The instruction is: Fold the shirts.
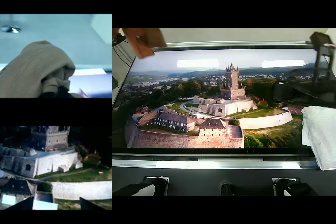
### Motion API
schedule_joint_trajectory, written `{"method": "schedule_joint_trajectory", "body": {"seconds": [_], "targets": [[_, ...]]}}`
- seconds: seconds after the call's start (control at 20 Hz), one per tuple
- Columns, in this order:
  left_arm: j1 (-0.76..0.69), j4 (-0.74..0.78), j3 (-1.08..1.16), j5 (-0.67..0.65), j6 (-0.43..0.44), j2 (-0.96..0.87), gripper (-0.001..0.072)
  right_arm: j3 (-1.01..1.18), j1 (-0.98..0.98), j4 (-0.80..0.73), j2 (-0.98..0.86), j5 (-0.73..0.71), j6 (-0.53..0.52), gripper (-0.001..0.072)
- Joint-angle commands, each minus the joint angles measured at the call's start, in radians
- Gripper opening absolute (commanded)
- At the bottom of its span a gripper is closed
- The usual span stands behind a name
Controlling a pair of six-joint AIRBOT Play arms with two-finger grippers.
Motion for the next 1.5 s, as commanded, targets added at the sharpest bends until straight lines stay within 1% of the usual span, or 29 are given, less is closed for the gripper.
{"method": "schedule_joint_trajectory", "body": {"seconds": [0.0,0.05,0.1,0.15,0.25,0.3,0.45,0.5,0.55,0.6,0.65,0.75,0.85,0.95,1.05,1.1,1.2,1.25,1.3,1.4,1.45], "targets": [[-0.233,0.0,-0.065,-0.378,-0.006,0.1,0.0021,0.001,0.0,-0.012,0.085,0.126,-0.013,0.0673],[-0.312,0.0,-0.132,-0.417,-0.003,0.1,0.0021,0.001,0.0,-0.012,0.087,0.175,-0.013,0.0673],[-0.4,0.0,-0.223,-0.417,0.009,0.1,0.0021,0.0,0.0,-0.013,0.086,0.246,-0.012,0.0673],[-0.489,0.0,-0.324,-0.391,0.046,0.097,0.0021,-0.004,0.0,-0.016,0.086,0.293,-0.012,0.0673],[-0.624,0.002,-0.511,-0.356,0.183,0.077,0.0022,-0.005,0.0,-0.032,0.082,0.367,-0.012,0.0673],[-0.66,0.002,-0.586,-0.356,0.2,0.057,0.0022,-0.005,0.0,-0.043,0.082,0.386,-0.012,0.0673],[-0.693,0.0,-0.734,-0.345,0.185,-0.015,0.0026,-0.005,0.0,-0.055,0.082,0.395,-0.01,0.0661],[-0.69,0.001,-0.741,-0.337,0.177,-0.039,0.0137,-0.01,0.0,-0.055,0.082,0.387,-0.007,0.0618],[-0.682,0.001,-0.725,-0.336,0.177,-0.054,0.047,-0.02,0.0,-0.055,0.082,0.367,-0.007,0.0618],[-0.667,0.003,-0.696,-0.338,0.177,-0.059,0.072,-0.037,0.0,-0.055,0.082,0.338,-0.007,0.0618],[-0.641,0.013,-0.65,-0.352,0.176,-0.056,0.072,-0.061,0.0,-0.055,0.074,0.299,-0.008,0.0618],[-0.56,0.037,-0.539,-0.421,0.176,-0.05,0.072,-0.102,0.0,-0.045,0.031,0.279,-0.008,0.0618],[-0.448,0.043,-0.493,-0.454,0.127,-0.029,0.0719,-0.145,0.0,0.001,-0.036,0.285,-0.009,0.0617],[-0.343,0.043,-0.548,-0.459,0.032,0.001,0.0719,-0.229,0.0,0.142,-0.1,0.322,-0.041,0.0617],[-0.272,0.039,-0.715,-0.461,0.011,0.048,0.0713,-0.372,0.0,0.276,-0.117,0.29,-0.093,0.0617],[-0.254,0.021,-0.824,-0.457,0.011,0.073,0.0647,-0.454,0.0,0.305,-0.117,0.256,-0.108,0.0616],[-0.249,-0.073,-1.028,-0.405,0.012,0.104,0.0646,-0.591,0.0,0.322,-0.117,0.194,-0.112,0.0612],[-0.256,-0.145,-1.125,-0.351,0.018,0.108,0.0624,-0.643,0.0,0.327,-0.117,0.166,-0.117,0.0611],[-0.266,-0.214,-1.2,-0.282,0.031,0.106,0.0599,-0.683,0.0,0.335,-0.117,0.139,-0.123,0.0611],[-0.298,-0.341,-1.312,-0.134,0.031,0.103,0.0598,-0.739,0.0,0.391,-0.117,0.114,-0.138,0.0612],[-0.319,-0.376,-1.347,-0.078,0.031,0.102,0.0599,-0.754,0.0,0.424,-0.117,0.108,-0.163,0.0615]]}}
